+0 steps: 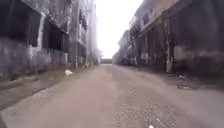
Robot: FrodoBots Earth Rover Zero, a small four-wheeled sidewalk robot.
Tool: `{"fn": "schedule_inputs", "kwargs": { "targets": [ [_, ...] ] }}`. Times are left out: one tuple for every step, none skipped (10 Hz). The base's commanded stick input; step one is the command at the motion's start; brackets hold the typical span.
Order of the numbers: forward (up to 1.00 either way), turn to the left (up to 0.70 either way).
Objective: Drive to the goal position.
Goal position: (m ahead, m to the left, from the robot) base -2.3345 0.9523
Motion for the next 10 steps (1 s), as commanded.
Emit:
{"fn": "schedule_inputs", "kwargs": {
  "targets": [
    [1.0, 0.0],
    [1.0, 0.0],
    [1.0, 0.0],
    [1.0, 0.0],
    [1.0, 0.0],
    [1.0, 0.0],
    [1.0, 0.0],
    [1.0, 0.0],
    [1.0, 0.0],
    [1.0, 0.0]
  ]
}}
